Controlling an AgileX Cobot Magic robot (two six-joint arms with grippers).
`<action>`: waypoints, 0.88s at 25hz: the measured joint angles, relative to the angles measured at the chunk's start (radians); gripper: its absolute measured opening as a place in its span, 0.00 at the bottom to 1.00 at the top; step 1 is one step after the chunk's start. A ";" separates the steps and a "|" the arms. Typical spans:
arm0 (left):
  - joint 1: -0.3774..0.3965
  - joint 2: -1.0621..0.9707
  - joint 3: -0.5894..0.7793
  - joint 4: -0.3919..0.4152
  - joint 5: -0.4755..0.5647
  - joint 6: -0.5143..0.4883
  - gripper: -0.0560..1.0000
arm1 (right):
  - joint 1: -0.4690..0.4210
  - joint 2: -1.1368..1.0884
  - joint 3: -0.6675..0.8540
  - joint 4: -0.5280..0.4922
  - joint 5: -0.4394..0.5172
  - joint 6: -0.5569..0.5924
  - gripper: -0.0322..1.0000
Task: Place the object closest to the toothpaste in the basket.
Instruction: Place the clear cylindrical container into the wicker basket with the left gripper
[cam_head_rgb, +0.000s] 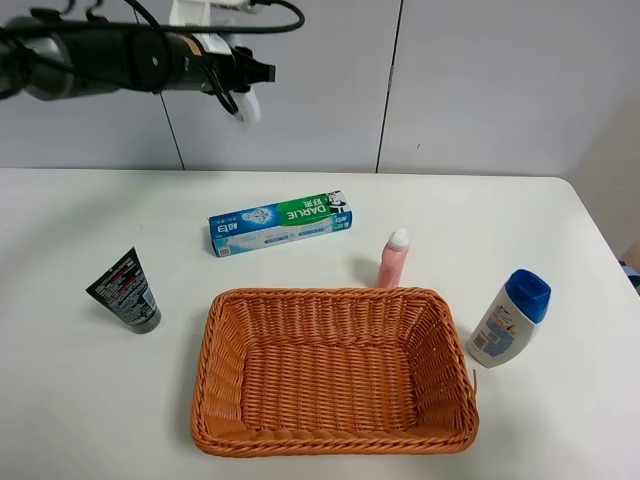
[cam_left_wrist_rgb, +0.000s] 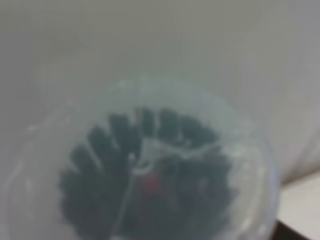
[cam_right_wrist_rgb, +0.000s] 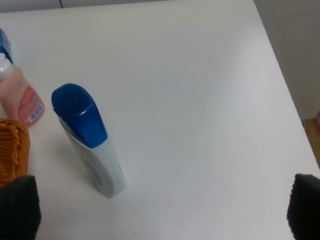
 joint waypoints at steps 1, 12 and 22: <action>-0.008 -0.030 0.000 0.010 0.069 0.010 0.46 | 0.000 0.000 0.000 0.000 0.000 0.000 0.99; -0.191 -0.278 0.245 0.003 0.390 -0.001 0.46 | 0.000 0.000 0.000 0.000 0.000 0.000 0.99; -0.431 -0.445 0.675 -0.139 0.240 -0.079 0.46 | 0.000 0.000 0.000 0.000 0.000 0.000 0.99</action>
